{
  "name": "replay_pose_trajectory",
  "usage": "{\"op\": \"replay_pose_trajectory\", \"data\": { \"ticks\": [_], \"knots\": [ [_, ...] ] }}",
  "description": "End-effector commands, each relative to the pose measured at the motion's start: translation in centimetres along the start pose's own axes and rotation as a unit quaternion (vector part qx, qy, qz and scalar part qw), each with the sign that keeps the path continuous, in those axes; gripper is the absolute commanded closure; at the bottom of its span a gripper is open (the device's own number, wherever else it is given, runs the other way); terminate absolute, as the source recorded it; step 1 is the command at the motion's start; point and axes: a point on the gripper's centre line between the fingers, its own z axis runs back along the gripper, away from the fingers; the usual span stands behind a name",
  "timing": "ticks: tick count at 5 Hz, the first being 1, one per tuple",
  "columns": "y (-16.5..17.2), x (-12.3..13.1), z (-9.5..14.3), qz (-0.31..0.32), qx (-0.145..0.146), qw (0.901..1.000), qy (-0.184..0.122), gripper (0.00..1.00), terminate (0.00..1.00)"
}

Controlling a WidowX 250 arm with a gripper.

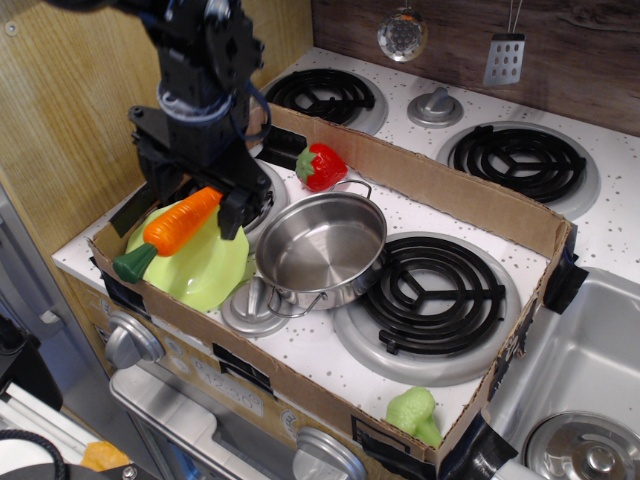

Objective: Take carrot off plate

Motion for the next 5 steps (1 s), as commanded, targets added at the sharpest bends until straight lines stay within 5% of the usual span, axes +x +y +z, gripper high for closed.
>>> {"op": "replay_pose_trajectory", "data": {
  "ticks": [1, 5],
  "knots": [
    [2.1, -0.8, -0.2, -0.003, 0.011, 0.9991, -0.042, 0.00, 0.00],
    [3.2, -1.8, -3.9, 0.006, -0.023, 0.9981, -0.057, 0.00, 0.00]
  ]
}}
